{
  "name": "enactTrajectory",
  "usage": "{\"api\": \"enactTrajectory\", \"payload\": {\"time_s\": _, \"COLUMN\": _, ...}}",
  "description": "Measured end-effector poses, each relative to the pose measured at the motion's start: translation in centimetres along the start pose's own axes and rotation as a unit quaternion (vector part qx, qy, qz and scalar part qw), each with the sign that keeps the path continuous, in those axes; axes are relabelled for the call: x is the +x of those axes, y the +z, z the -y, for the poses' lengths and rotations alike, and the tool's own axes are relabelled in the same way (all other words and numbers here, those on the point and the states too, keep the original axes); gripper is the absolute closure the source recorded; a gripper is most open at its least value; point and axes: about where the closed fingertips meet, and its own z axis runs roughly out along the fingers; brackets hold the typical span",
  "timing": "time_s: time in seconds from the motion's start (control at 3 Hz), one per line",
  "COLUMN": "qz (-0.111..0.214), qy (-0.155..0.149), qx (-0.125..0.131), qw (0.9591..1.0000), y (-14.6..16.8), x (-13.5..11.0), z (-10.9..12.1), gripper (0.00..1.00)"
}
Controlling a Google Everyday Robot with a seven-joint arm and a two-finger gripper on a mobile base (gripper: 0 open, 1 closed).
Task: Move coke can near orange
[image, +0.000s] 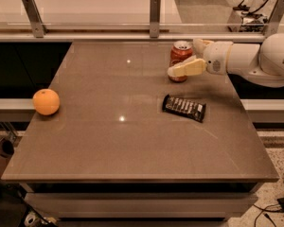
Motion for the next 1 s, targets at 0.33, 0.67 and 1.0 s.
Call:
{"api": "enactTrajectory", "payload": {"time_s": 0.33, "qz": 0.017, "qy": 0.015, "qx": 0.000, "qw": 0.9998, "y": 1.08, "x": 0.70, "z": 0.74, "gripper": 0.00}}
{"api": "enactTrajectory", "payload": {"time_s": 0.67, "qz": 0.016, "qy": 0.015, "qx": -0.002, "qw": 0.9998, "y": 1.32, "x": 0.69, "z": 0.56, "gripper": 0.17}}
{"api": "enactTrajectory", "payload": {"time_s": 1.0, "qz": 0.016, "qy": 0.015, "qx": -0.004, "qw": 0.9997, "y": 1.60, "x": 0.65, "z": 0.39, "gripper": 0.42}}
